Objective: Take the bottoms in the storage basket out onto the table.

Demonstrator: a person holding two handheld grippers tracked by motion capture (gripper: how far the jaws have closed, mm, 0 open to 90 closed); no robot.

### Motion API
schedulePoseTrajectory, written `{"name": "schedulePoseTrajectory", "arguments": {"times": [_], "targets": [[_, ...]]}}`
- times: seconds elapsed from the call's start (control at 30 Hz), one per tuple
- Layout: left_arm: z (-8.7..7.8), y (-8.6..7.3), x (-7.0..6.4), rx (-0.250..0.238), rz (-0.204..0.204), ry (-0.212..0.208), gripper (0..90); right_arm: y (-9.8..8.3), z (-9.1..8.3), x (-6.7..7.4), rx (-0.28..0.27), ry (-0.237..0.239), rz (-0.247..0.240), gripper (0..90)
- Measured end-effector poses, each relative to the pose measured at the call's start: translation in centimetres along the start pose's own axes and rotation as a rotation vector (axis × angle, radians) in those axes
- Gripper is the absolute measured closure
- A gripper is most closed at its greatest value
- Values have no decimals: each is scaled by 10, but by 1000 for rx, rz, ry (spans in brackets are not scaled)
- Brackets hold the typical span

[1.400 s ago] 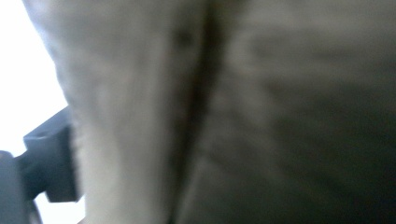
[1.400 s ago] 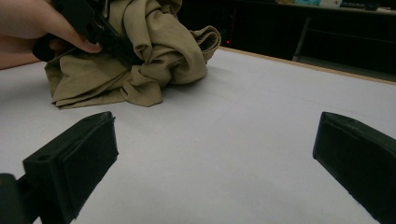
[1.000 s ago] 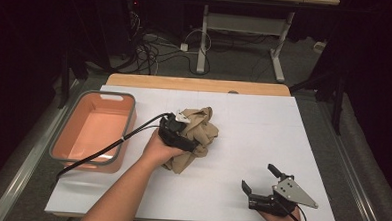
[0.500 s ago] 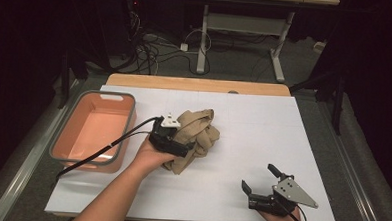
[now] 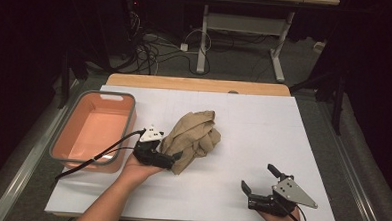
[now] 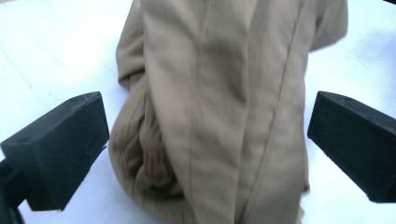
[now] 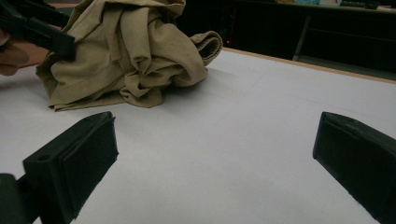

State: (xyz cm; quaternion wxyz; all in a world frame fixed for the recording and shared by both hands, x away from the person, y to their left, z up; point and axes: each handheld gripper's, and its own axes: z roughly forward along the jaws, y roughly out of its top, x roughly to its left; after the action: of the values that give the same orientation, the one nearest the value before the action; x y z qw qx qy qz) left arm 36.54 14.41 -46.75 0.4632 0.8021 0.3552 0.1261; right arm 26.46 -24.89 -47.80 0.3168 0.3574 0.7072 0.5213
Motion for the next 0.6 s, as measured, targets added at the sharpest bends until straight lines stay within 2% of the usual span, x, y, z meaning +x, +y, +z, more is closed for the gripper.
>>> {"name": "schedulePoseTrajectory", "arguments": {"times": [0.17,0.4,0.5,0.6], "targets": [[-11,-16,-4,-20,9,1,0,0,0,0,0,-1,0,8],[-32,-35,-11,-79,-2,-3,0,0,0,1,2,-1,3,8],[-38,-41,-14,-99,-6,11,0,0,0,2,0,-1,5,8],[-44,-47,-18,-117,-11,2,0,0,0,3,-1,-1,3,8]]}}
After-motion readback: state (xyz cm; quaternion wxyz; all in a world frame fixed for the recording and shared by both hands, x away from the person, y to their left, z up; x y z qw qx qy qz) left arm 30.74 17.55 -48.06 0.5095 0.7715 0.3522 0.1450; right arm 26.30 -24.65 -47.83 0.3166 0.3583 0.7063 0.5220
